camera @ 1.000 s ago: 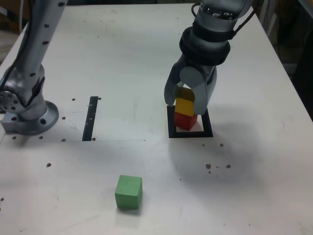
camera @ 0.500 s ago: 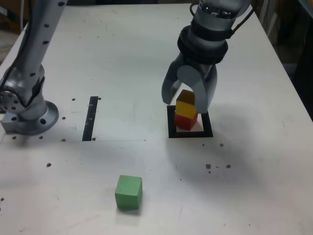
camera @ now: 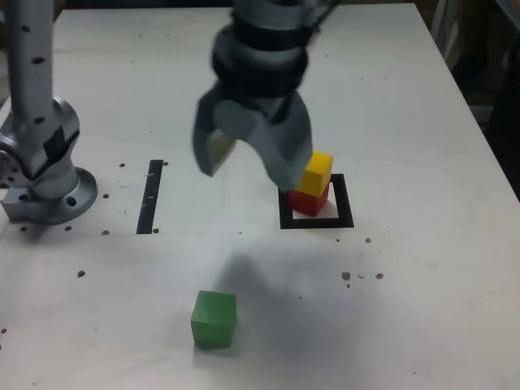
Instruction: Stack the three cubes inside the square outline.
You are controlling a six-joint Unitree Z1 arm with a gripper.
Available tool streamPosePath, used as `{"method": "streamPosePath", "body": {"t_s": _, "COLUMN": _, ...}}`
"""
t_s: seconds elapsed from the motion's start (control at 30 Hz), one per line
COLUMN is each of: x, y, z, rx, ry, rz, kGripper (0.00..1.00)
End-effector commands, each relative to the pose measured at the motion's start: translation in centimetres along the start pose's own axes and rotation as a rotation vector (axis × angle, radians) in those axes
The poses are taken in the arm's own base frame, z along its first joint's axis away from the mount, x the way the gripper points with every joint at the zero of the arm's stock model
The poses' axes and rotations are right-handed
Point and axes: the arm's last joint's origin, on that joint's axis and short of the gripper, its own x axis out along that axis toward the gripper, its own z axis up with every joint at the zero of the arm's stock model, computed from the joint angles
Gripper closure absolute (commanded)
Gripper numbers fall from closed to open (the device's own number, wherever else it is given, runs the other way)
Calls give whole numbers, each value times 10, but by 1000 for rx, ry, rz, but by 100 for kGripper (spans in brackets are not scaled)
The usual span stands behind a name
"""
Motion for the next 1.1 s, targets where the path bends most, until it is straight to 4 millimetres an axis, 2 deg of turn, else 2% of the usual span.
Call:
{"method": "streamPosePath", "body": {"t_s": 0.0, "x": 0, "y": -28, "z": -9, "rx": -20, "ry": 4, "rz": -5, "kGripper": 1}}
{"method": "streamPosePath", "body": {"t_s": 0.17, "x": 24, "y": -71, "z": -12, "rx": -136, "ry": 98, "rz": -53, "kGripper": 1}}
{"method": "streamPosePath", "body": {"t_s": 0.4, "x": 35, "y": -112, "z": 14, "rx": -145, "ry": 39, "rz": -83, "kGripper": 1}}
{"method": "streamPosePath", "body": {"t_s": 0.67, "x": 70, "y": -126, "z": 50, "rx": -173, "ry": 131, "rz": -42, "kGripper": 0}}
{"method": "streamPosePath", "body": {"t_s": 1.07, "x": 88, "y": -125, "z": 55, "rx": -179, "ry": 165, "rz": -21, "kGripper": 0}}
